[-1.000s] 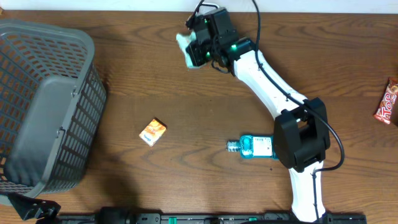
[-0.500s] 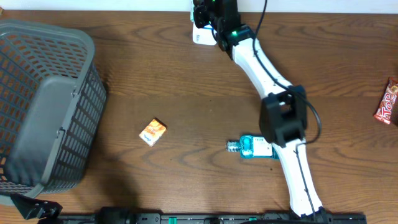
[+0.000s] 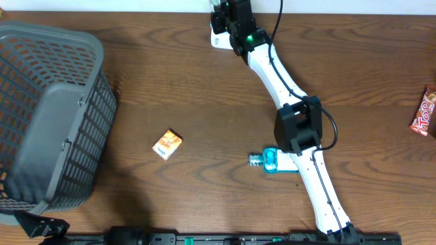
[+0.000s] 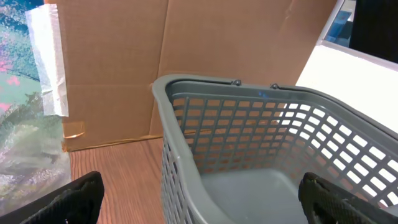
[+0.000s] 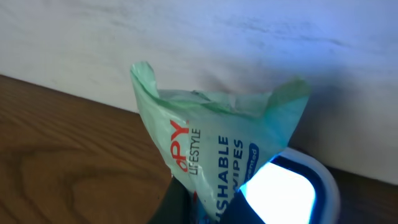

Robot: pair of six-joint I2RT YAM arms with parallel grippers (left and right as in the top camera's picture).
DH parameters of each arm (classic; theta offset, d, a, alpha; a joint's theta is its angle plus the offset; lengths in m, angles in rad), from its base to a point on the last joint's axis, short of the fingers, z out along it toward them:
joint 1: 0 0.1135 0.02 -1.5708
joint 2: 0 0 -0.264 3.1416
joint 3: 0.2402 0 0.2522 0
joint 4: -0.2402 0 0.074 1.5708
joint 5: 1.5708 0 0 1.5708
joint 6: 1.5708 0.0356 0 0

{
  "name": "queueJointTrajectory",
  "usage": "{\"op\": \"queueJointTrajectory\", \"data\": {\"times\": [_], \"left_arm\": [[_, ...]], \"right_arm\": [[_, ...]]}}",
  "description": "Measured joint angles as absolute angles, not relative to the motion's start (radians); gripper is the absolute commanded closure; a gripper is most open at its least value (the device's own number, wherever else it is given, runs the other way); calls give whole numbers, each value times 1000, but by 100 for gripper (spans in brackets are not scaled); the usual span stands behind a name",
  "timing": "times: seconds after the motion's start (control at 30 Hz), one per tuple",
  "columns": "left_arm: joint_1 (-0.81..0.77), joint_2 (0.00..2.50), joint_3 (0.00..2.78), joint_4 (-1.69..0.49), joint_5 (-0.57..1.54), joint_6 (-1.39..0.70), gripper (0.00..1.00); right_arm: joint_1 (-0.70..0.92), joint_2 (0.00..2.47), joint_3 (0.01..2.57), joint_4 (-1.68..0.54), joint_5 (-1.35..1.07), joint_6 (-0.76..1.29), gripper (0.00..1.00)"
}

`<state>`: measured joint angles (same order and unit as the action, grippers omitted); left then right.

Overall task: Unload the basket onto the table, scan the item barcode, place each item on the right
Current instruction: 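Carry the wipes pack with the right gripper to the barcode scanner, then move the wipes pack to the right edge beside the chocolate bar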

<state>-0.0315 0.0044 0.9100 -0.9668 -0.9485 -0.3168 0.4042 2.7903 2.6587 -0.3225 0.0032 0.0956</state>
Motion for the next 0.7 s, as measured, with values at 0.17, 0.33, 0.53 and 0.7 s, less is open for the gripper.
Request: {"op": "queueJointTrajectory", "data": {"times": [0.17,0.33,0.53,0.7], "left_arm": [[-31,4,909,-962,-949,-317,0],[-31,4,909,-962,-949,-317,0],[-31,4,909,-962,-949,-317,0],[-31,4,909,-957,-949,-317,0]], "right_arm": [[403,2791,2797,-582,79,96,99],[390,2780,2970,-908,150,96,99],[325,2713,3049,-1265,273,141,99],[227,2665,3063,-1493,363,195,99]]}}
